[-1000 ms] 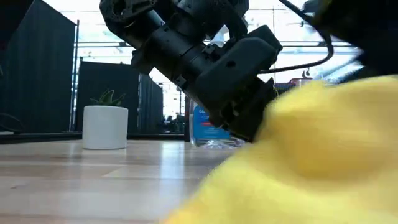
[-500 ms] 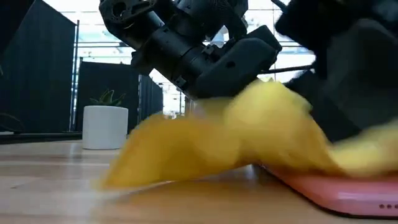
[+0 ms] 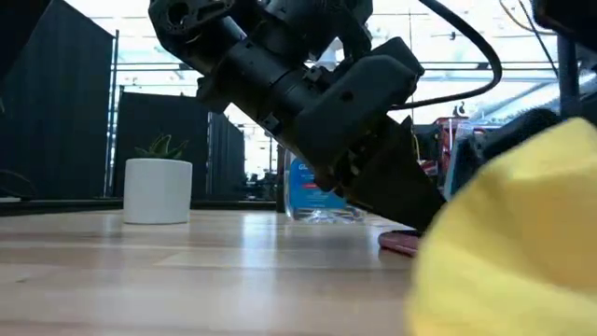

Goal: Apply microfiber cloth
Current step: Wipe the back of the cellphone with a microfiber cloth

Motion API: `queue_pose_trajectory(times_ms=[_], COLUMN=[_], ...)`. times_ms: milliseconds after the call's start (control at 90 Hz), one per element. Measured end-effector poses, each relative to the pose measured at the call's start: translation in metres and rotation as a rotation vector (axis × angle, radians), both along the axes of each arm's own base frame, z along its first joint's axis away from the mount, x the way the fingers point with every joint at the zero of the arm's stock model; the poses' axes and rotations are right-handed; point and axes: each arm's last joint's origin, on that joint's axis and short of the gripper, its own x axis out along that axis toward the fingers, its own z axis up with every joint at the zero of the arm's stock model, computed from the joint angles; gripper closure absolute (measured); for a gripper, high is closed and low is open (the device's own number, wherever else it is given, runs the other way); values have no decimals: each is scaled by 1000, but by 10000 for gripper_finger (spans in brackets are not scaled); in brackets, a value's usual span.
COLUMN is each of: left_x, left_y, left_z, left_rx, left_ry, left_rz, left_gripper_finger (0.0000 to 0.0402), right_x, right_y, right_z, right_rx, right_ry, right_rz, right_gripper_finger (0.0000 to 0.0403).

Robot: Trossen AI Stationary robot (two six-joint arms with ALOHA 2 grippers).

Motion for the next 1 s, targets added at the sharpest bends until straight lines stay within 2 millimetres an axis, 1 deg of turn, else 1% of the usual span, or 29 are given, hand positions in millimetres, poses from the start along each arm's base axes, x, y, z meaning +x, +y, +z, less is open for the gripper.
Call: queue_pose_trajectory(times_ms=[56, 122, 189, 267, 344, 433, 556, 667, 778, 844, 922, 1000], left_x=[0, 0, 0, 0, 0, 0, 0, 0, 1, 1, 1, 1], left_y=[0, 0, 0, 0, 0, 0, 0, 2, 5, 5, 5, 4], left_z=[0, 0, 0, 0, 0, 0, 0, 0, 0, 0, 0, 0], left_rx=[0, 0, 0, 1, 0, 1, 1, 2, 0, -1, -1, -1], left_ry=[0, -1, 0, -1, 0, 2, 2, 2, 4, 4, 3, 1], left_rz=[0, 0, 0, 2, 1, 2, 2, 5, 11, 10, 10, 10], left_gripper_finger=[247, 247, 247, 247, 247, 247, 247, 247, 247, 247, 247, 247], right_x=[-3, -5, -3, 3, 10, 16, 14, 6, -3, -7, -14, -17], right_y=[-4, -11, -19, -27, -32, -32, -28, -15, 3, 10, 11, 3], right_z=[9, 19, 21, 14, 2, -11, -16, -13, -9, -7, -1, 7], right_rx=[-40, -118, -215, -286, -297, -274, -232, -181, -64, -6, -10, -76], right_ry=[-11, -67, -119, -135, -113, -81, -48, -56, -34, 2, 39, 33], right_rz=[-31, -115, -227, -304, -332, -352, -343, -317, -212, -132, -76, -105], right_gripper_finger=[387, 387, 387, 387, 387, 387, 387, 387, 387, 387, 387, 387])
